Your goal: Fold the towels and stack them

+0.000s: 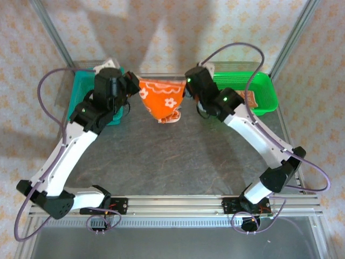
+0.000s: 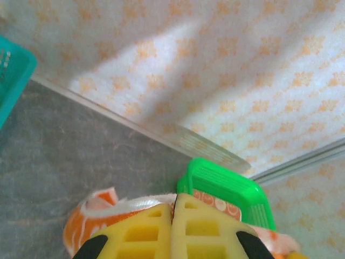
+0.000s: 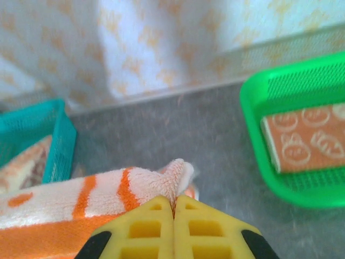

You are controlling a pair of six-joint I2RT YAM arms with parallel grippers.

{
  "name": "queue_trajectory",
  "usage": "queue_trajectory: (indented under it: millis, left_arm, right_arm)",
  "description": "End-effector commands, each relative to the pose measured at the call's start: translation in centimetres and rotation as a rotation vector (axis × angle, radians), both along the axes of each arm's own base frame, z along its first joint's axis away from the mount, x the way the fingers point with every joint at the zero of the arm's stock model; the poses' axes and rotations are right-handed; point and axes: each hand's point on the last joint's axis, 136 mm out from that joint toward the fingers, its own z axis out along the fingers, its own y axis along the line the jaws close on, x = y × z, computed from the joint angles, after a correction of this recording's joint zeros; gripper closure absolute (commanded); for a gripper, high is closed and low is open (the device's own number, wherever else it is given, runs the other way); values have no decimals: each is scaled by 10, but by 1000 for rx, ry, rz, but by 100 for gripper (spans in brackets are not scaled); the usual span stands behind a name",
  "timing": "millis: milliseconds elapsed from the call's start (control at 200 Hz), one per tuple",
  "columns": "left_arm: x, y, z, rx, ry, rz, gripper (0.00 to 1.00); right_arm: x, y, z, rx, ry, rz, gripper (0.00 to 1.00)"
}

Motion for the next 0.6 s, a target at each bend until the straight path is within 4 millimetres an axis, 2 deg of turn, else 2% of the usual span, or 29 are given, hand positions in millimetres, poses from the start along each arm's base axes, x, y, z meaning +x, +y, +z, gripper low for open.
queue_trajectory:
  millis: [0,165,385,470,596]
  left_arm:
    - [21,19,12,117,-3,51,100]
    - [50,24,49,115,-58,60,100]
    - [73,18,79,113,-114,38,100]
    - [71,14,92,94,-134,17,100]
    - [52,13,112,39,-174,-9,100]
  right_arm:
    - [29,-12,23,-68,-68,-41,100]
    - [57,-17,53,-66,-128,-46,100]
    - [81,-12,78,-34,-186,-30,100]
    - [84,-9,90,-21,-210,-13,100]
    - [72,-6,114,32,-239,33,100]
